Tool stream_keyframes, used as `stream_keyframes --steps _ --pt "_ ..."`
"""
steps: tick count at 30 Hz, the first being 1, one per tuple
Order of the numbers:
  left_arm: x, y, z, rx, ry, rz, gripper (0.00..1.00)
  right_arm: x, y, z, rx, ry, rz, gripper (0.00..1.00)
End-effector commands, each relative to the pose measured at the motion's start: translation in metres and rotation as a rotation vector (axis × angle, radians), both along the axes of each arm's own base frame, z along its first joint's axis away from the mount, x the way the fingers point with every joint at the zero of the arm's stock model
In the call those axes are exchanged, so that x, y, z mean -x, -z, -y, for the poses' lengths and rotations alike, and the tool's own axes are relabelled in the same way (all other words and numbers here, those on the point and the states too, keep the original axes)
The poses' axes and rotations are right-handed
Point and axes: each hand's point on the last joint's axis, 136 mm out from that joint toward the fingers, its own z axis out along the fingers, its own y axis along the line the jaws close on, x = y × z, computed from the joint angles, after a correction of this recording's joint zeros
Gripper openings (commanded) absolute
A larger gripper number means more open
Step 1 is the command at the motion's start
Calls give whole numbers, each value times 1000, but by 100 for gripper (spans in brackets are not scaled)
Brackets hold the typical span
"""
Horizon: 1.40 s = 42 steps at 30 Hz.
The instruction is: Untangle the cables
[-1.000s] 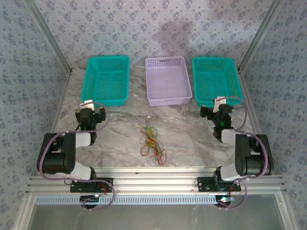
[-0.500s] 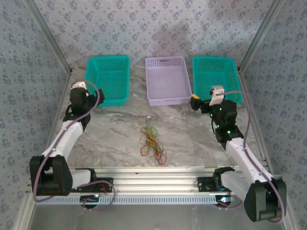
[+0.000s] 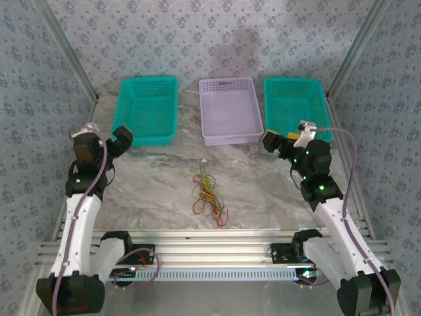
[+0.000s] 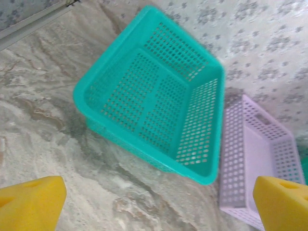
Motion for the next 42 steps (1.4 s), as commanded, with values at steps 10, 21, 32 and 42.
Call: stream_keyframes --steps 10,21,32,42 --pt "35 21 44 -90 203 -122 100 26 34 -52 258 -109 -85 100" --pt "38 29 54 -123 247 -176 100 49 62 -84 365 -172 -170 100" --pt "52 37 74 -129 326 -223 100 80 101 -118 352 -297 -284 96" --pt "71 71 98 -31 393 -326 100 97 145 -162 295 -481 -450 87"
